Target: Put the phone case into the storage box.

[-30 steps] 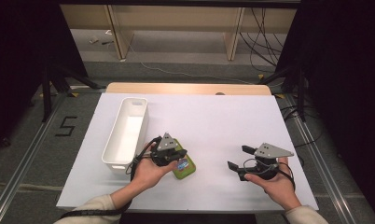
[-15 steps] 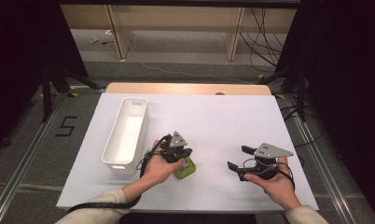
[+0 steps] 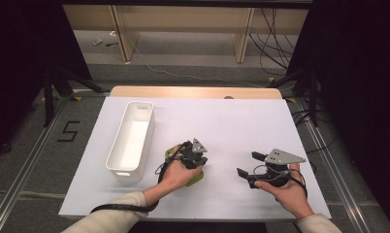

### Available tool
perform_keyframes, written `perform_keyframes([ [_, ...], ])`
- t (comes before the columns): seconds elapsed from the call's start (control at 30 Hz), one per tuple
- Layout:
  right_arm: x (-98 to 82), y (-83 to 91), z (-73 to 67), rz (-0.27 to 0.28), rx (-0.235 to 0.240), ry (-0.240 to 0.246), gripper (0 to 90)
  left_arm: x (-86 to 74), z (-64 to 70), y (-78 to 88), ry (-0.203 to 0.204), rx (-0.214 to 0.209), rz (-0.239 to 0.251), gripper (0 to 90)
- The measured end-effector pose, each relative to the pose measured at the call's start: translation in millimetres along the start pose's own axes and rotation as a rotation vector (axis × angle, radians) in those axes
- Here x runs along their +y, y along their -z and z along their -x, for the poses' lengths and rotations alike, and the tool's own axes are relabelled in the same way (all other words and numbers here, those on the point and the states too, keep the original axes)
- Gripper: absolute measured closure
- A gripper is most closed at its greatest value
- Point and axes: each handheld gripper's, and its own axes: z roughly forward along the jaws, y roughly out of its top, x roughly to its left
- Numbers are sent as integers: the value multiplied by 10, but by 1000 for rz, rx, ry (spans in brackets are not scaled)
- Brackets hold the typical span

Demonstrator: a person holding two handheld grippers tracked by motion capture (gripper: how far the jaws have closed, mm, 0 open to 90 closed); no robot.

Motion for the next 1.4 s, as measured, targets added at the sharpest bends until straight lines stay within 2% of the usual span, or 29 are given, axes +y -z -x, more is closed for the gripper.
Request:
perform_keyframes([
  [0.33, -5, -2, 3, -5, 1, -3, 169, 14, 78, -122, -17, -6, -57, 899],
  [0.6, -9, 10, 8, -6, 1, -5, 168, 25, 97, -83, -28, -22, -98, 899],
  [0.93, -14, 18, 10, -9, -2, -12, 168, -84, 132, 104, -55, -74, -176, 899],
  [1.23, -17, 21, 9, -11, -1, -11, 168, -231, 140, 291, -60, -93, -220, 899],
  [1.4, -17, 21, 8, -13, 0, -11, 168, -355, 95, 435, -53, -91, -248, 899],
])
